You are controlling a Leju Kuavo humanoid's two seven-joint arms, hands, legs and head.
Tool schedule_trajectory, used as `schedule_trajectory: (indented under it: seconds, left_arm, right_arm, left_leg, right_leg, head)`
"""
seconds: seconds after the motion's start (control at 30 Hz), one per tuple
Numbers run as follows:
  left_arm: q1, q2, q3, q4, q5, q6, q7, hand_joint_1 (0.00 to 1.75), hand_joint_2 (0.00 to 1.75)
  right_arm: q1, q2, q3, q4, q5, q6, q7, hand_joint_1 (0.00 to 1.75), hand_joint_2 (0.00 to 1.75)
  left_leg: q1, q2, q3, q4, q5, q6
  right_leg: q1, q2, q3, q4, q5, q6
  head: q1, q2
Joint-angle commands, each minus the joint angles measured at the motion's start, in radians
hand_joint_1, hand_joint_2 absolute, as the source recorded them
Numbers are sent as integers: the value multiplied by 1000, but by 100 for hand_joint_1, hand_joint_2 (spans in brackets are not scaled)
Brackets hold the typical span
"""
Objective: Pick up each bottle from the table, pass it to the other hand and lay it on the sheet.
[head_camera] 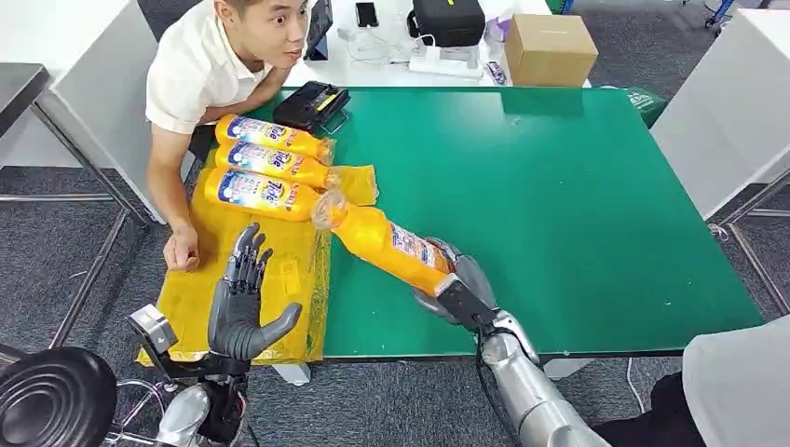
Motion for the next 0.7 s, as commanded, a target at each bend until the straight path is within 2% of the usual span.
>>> schedule_trajectory:
  seconds: [0.03,0.1,0.17,0.27,0.33,0.4,0.43,0.5,0.7]
  left_arm:
    - [-3,1,18,13,-13,14,7,0,175]
    - [16,12,6,1,-37,23,14,0,175]
    - [25,16,3,-1,-44,24,20,0,175]
    - [40,12,2,-5,-46,32,33,0,175]
    - [44,11,0,-12,-45,31,33,0,175]
    - [43,20,-14,-11,-47,20,42,0,175]
    - [12,38,-63,44,-2,-73,123,0,175]
    - [-12,24,-84,106,10,-75,103,0,175]
    - [-47,9,-102,136,101,-91,112,0,175]
  right_arm:
    - [35,12,-8,-111,-119,36,-2,175,175]
    - [101,28,42,-212,-191,50,-2,175,175]
    - [132,40,73,-259,-214,59,-2,175,175]
    - [167,49,113,-328,-227,55,-2,175,175]
    - [174,52,123,-347,-227,57,-1,175,175]
    - [170,48,161,-354,-220,93,11,175,175]
    - [135,53,254,-333,-185,194,-1,175,175]
    - [113,93,304,-303,-162,160,-2,175,175]
    - [110,74,462,-348,-207,107,-2,175,175]
  left_leg:
    - [0,1,2,-1,-1,0]
    - [0,1,2,0,-1,0]
    - [0,2,5,-1,-2,-1]
    - [0,2,2,-1,-1,-1]
    - [0,3,5,-1,-2,-1]
    - [0,1,1,0,-1,-1]
    - [0,2,3,-1,-2,-1]
    - [0,3,2,-1,-1,-1]
    - [0,3,5,-2,-1,-2]
  right_leg:
    - [0,-1,2,0,-1,-1]
    - [0,0,1,0,-1,-1]
    - [0,0,4,-1,-2,-1]
    - [0,1,1,0,-1,-1]
    - [0,0,3,0,-2,-2]
    - [0,0,0,0,-1,-1]
    - [0,0,1,0,-2,-2]
    - [0,2,0,0,0,-1]
    - [0,-1,3,-1,-1,-3]
  head:
    - [0,0]
    - [0,0]
    - [0,0]
    - [0,0]
    - [0,0]
    - [0,0]
    - [0,0]
    - [0,0]
    - [0,0]
